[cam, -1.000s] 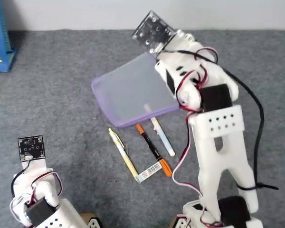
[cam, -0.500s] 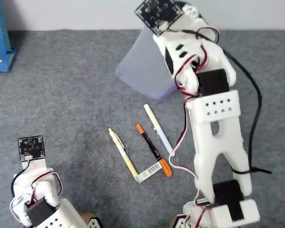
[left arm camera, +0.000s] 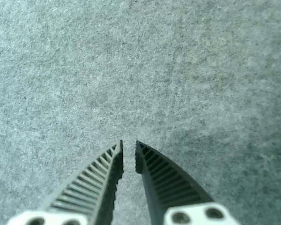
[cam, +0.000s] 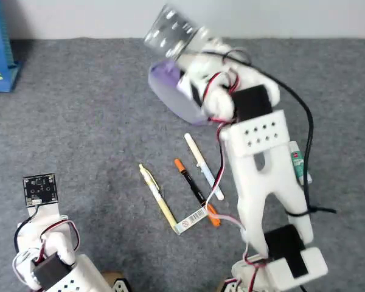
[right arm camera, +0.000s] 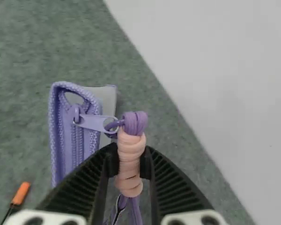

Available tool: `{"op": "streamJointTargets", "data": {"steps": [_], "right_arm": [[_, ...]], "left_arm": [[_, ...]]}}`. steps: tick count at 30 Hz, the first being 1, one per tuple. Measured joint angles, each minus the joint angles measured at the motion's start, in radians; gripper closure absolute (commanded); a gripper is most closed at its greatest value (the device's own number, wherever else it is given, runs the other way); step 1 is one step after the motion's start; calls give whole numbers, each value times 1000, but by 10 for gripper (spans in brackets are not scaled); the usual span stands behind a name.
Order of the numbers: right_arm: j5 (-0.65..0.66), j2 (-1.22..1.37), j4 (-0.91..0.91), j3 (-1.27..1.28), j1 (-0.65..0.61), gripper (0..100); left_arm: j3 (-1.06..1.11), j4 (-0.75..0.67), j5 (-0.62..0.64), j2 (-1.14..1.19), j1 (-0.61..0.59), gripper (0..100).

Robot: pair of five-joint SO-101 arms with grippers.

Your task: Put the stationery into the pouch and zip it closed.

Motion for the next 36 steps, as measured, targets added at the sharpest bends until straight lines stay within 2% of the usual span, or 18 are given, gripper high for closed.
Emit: {"op": "streamJointTargets", "data": {"steps": [9, 15, 20, 27, 36], "right_arm": [[8, -78, 350, 0, -95, 988], [-12, -83, 486, 0, -114, 988], [-25, -140, 489, 21, -114, 988], [-114, -270, 482, 184, -114, 988], [-256, -442, 232, 506, -114, 988]], "left_arm": [[-63, 28, 0, 0, 3, 948], [-180, 32, 0, 0, 117, 948], [-341, 66, 0, 0, 206, 888], [-457, 109, 109, -2, 338, 863], [-457, 109, 238, -2, 551, 858]]}}
